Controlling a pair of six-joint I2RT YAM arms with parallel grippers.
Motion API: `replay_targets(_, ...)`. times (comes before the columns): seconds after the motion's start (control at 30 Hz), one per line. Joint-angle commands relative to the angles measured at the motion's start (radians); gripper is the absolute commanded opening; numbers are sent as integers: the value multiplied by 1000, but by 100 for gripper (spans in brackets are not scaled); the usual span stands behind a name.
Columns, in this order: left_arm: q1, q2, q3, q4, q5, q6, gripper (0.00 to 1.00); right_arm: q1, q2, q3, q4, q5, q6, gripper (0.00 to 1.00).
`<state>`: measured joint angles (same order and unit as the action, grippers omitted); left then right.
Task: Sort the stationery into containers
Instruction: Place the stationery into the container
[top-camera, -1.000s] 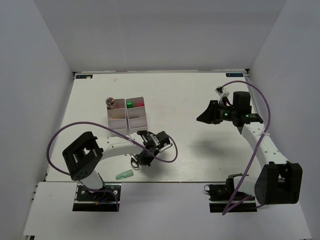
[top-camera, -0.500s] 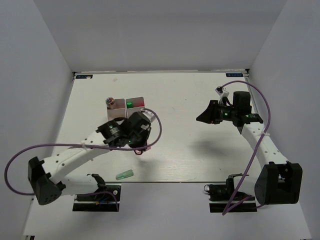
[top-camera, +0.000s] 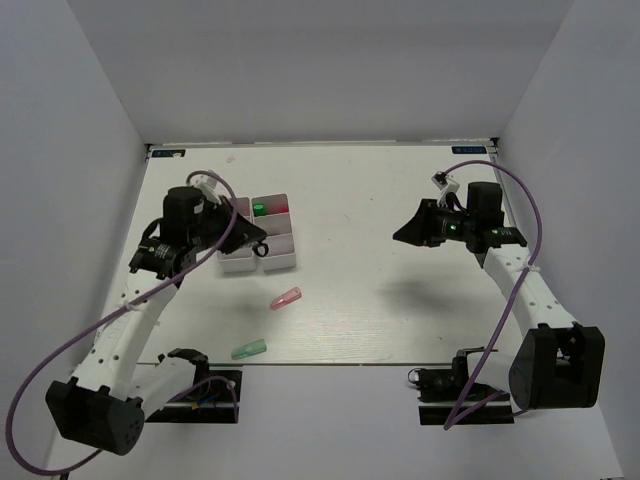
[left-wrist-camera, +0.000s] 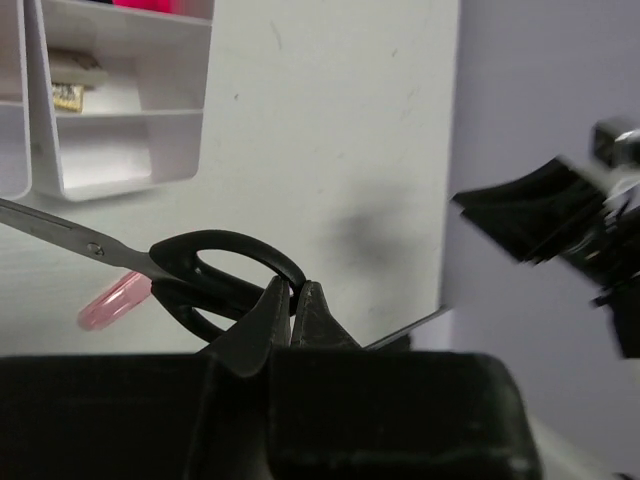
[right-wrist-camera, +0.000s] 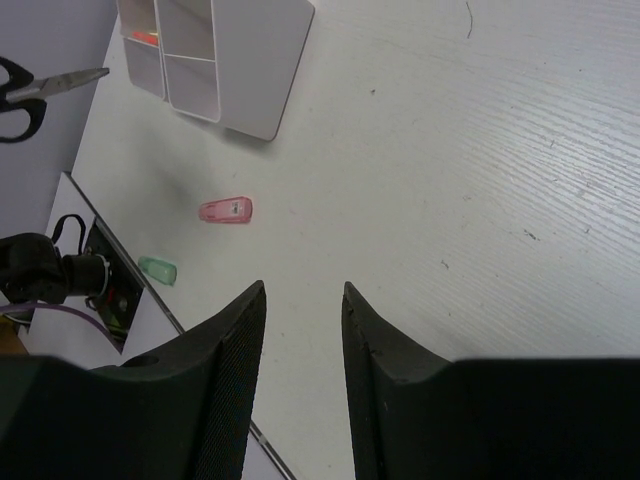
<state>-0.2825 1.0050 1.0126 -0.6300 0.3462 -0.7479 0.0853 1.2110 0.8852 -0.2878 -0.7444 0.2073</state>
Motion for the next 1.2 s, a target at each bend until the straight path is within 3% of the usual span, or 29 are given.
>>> replay_targets(0.0,136,9,-34,232,209,-169,1,-5,-8,-6,25,-23,10,40)
replay_targets(0.3,272,41,-141,372,281,-300,1,-18,-10,-6,29,-26,9,40)
replay_targets(0.33,328,41,-175,430,290,-330,1,-22,-10,-8,26,-26,9,40)
replay_targets(1.07,421,40,-377,546,281,-386,1,-47,-7,-8,24,-44,17,40)
replay_targets(1.17,422,50,-391,575,272,-393,18,-50,-8,-9,26,-49,18,40)
